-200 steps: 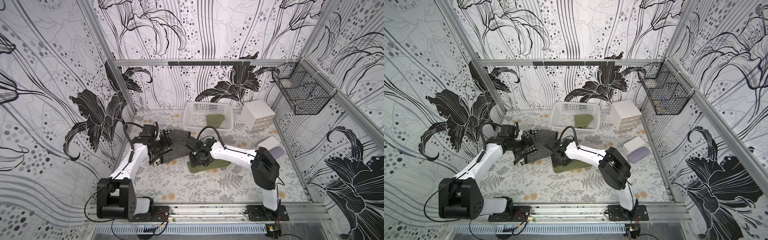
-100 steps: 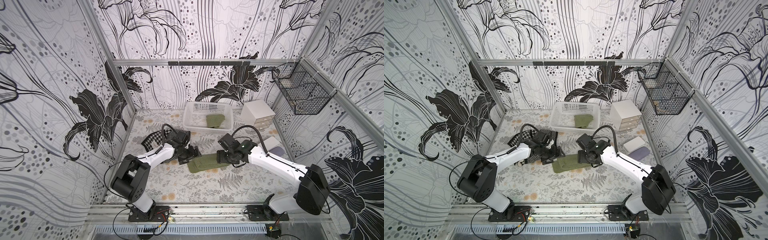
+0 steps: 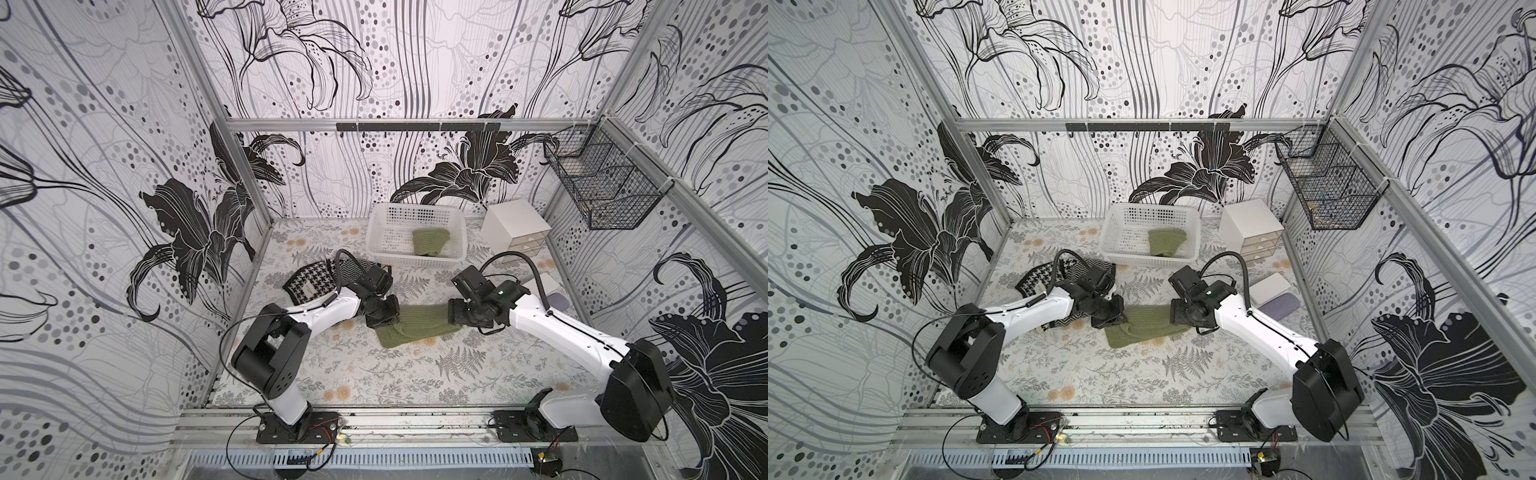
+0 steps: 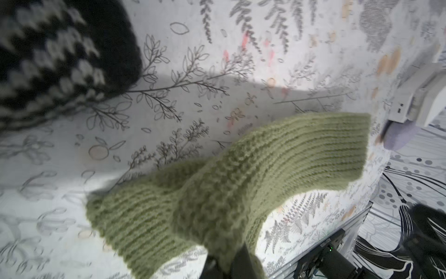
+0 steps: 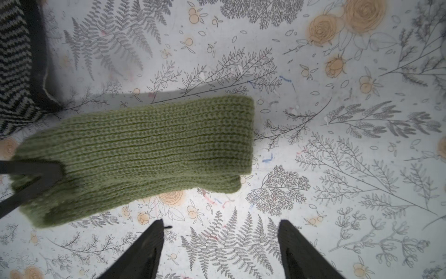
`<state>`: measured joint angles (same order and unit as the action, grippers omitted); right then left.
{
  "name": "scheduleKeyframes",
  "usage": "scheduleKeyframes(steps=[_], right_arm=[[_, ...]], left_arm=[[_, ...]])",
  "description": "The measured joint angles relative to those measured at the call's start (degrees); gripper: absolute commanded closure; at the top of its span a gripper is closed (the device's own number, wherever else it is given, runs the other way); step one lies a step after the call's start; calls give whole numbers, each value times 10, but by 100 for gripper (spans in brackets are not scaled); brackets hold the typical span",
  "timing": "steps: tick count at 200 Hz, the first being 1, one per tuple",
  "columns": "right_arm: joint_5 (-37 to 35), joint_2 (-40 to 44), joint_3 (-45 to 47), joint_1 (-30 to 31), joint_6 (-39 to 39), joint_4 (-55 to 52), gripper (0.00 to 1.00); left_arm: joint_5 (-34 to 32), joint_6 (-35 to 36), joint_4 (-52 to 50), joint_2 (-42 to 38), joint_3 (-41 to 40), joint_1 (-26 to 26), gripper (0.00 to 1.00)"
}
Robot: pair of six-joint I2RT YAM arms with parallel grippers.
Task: Roll up the scarf and place it into the basket
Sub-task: Fold the scarf at the center of the board.
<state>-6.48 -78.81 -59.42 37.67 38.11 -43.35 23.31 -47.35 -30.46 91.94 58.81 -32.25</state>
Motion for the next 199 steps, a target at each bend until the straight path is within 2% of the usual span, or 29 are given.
scheduleKeyframes(steps=[20, 32, 51, 60, 72, 85, 90, 101, 120, 167, 172, 181, 194, 199], right_arm=[[1, -7, -1, -1, -5, 7, 24], [6, -19, -3, -1, -12, 14, 28], [18, -39, -9, -1, -22, 28, 57], [29, -44, -10, -1, -24, 39, 75], [45, -49, -11, -1, -31, 56, 89], [66, -60, -14, -1, -33, 75, 99], [74, -66, -14, -1, -38, 83, 99], [90, -84, -15, -1, -40, 103, 100], [111, -117, -10, -2, -41, 136, 100], [139, -188, 32, -24, -41, 193, 100], [141, -192, 36, -26, -41, 197, 100], [144, -194, 37, -27, -41, 203, 100], [147, -194, 37, -29, -41, 212, 100], [148, -195, 37, -31, -41, 212, 100]], left_arm=[[-10, 11, -10, -51, 2, -7, 100], [-12, 16, -14, -63, 2, -10, 100], [-17, 19, -13, -63, -15, -12, 100], [-19, 19, -16, -64, -28, -12, 100], [-26, 19, -27, -64, -42, -12, 99], [-35, 21, -35, -64, -54, -12, 84], [-39, 26, -35, -63, -58, -12, 71], [-47, 28, -35, -61, -67, -11, 36], [-63, 31, -38, -53, -77, -7, 0], [-79, 38, -49, -79, -73, 3, 0], [-74, 38, -46, -82, -71, 0, 4], [-64, 35, -38, -83, -67, -6, 24], [-49, 29, -21, -78, -65, -21, 74], [-43, 26, -16, -75, -64, -28, 91]])
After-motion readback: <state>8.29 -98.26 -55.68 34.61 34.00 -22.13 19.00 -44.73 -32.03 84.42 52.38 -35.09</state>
